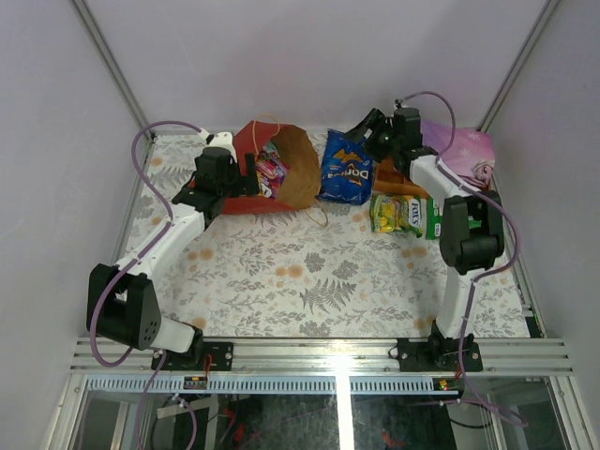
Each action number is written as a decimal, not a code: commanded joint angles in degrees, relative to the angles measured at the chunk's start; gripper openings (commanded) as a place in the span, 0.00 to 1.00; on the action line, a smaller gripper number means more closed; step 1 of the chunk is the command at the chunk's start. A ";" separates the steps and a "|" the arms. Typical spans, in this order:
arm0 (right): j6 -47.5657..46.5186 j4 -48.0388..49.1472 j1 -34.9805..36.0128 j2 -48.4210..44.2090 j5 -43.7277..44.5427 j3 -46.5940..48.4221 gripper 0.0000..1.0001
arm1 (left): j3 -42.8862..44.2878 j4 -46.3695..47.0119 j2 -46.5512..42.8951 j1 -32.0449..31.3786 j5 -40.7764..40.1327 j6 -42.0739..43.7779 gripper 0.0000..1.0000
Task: Take the snacks out of the paper bag
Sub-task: Adjust the snack at the center of the board.
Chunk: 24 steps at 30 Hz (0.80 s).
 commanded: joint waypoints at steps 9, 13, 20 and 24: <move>5.93 1.07 5.30 9.35 -5.44 -1.56 0.77 | 0.09 1.33 -0.82 0.65 -1.90 0.11 1.00; 3.24 -5.26 5.67 11.29 -2.89 -1.69 0.79 | 0.28 1.26 -0.25 0.66 -1.76 0.11 1.00; -5.94 -17.82 3.16 16.33 2.07 9.60 0.84 | 0.34 1.27 -0.50 0.64 -1.52 0.10 1.00; -10.08 -24.31 0.88 21.88 1.16 20.79 0.84 | 0.22 1.16 -0.80 0.65 -1.54 0.10 1.00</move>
